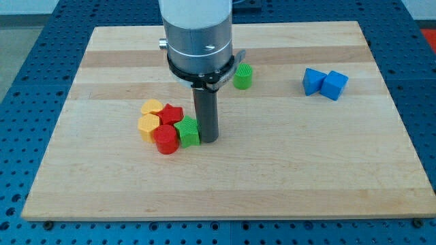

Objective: Point your hand at the right center

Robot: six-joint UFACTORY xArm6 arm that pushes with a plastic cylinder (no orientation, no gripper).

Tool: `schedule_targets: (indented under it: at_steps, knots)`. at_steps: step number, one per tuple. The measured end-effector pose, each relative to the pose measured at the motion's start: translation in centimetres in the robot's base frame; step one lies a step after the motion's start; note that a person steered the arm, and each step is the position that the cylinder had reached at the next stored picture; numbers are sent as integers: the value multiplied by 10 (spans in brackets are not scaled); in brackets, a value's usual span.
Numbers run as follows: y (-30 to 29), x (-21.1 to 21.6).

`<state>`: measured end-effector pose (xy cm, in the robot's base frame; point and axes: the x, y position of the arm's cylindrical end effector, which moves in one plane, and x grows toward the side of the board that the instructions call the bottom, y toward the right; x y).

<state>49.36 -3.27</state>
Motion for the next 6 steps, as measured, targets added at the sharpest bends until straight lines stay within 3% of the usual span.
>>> schedule_targets:
  at_steps: [1, 4, 6]
  knots:
    - [3, 0]
    - [171, -15]
    - [258, -47]
